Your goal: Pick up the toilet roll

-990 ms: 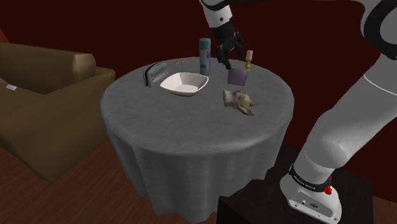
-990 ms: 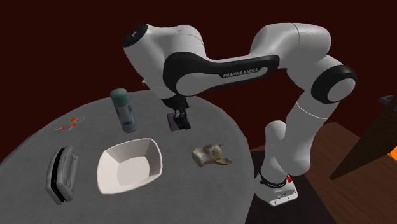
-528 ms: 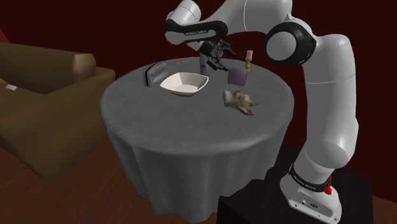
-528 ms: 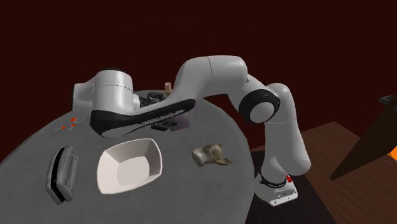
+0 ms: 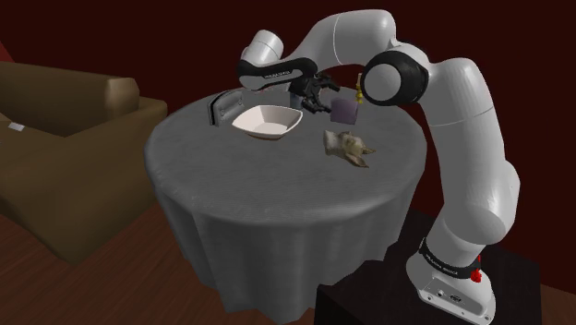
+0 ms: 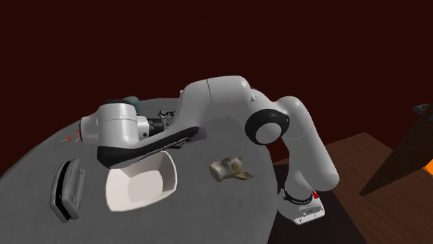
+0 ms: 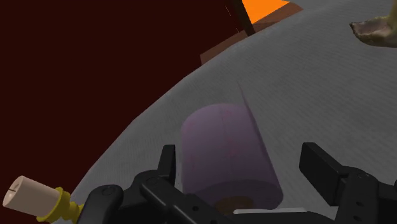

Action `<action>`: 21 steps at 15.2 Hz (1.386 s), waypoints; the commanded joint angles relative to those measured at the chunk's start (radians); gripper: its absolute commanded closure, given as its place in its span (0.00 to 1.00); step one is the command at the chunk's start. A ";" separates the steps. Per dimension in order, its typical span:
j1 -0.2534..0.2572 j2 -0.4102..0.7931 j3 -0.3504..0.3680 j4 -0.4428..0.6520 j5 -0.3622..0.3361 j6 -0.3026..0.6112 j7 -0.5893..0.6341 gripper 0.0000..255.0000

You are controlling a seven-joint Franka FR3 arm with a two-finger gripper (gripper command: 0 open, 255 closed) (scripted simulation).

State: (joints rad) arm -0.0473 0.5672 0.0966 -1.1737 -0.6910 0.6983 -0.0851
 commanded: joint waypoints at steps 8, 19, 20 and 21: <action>-0.002 0.004 0.001 -0.014 0.011 0.014 0.017 1.00; 0.013 0.010 -0.004 0.080 -0.047 -0.059 -0.063 1.00; 0.016 0.012 -0.005 0.096 -0.057 -0.070 -0.076 1.00; 0.019 0.015 -0.007 0.112 -0.067 -0.080 -0.089 1.00</action>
State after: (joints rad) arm -0.0333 0.5760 0.0916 -1.0838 -0.7476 0.6320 -0.1606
